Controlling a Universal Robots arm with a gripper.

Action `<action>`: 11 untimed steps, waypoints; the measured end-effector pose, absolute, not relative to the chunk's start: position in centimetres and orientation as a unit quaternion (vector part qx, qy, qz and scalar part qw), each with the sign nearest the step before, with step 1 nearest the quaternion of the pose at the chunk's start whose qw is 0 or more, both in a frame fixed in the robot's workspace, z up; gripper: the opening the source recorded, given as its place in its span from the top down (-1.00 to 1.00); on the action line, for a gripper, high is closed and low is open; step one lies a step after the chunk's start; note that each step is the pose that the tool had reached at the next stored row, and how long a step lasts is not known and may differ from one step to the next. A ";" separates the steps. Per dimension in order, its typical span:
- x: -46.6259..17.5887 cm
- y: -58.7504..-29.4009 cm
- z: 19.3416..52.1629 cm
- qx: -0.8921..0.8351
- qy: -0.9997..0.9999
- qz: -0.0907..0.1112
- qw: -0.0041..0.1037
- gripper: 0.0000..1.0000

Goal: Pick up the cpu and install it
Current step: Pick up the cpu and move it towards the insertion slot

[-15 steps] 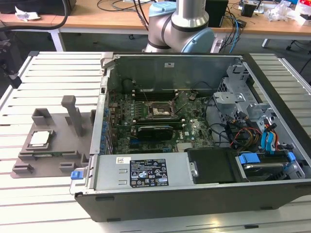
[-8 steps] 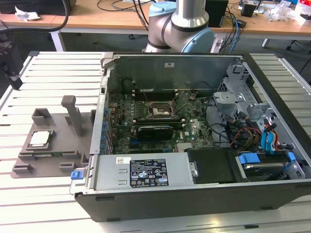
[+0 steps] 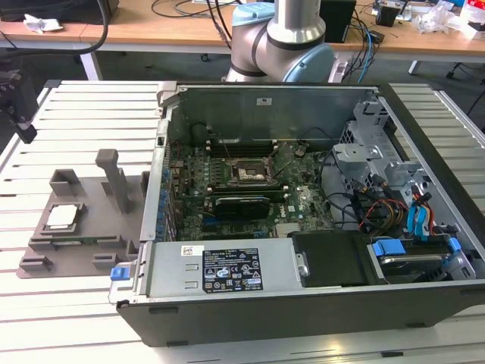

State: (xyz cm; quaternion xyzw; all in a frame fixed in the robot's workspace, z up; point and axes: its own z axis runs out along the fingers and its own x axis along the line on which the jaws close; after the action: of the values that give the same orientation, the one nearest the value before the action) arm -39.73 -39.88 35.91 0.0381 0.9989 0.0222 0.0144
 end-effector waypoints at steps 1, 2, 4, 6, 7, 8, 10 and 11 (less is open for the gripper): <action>-39.7 -39.9 35.8 0.038 0.999 0.022 0.014 -0.21; -39.7 -39.9 35.7 0.038 0.999 0.022 0.014 -0.21; -39.7 -39.9 35.6 0.038 0.999 0.022 0.014 -0.21; -39.7 -39.9 35.5 0.038 0.999 0.022 0.014 -0.21; -39.7 -39.9 35.4 0.038 0.999 0.022 0.014 -0.21; -39.7 -39.9 35.4 0.038 0.999 0.022 0.014 -0.21; -39.7 -39.9 35.3 0.038 0.999 0.022 0.014 -0.21; -39.7 -39.9 35.2 0.038 0.999 0.022 0.014 -0.21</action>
State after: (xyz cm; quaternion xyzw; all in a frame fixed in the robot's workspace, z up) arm -39.73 -39.88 35.18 0.0381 0.9989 0.0221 0.0143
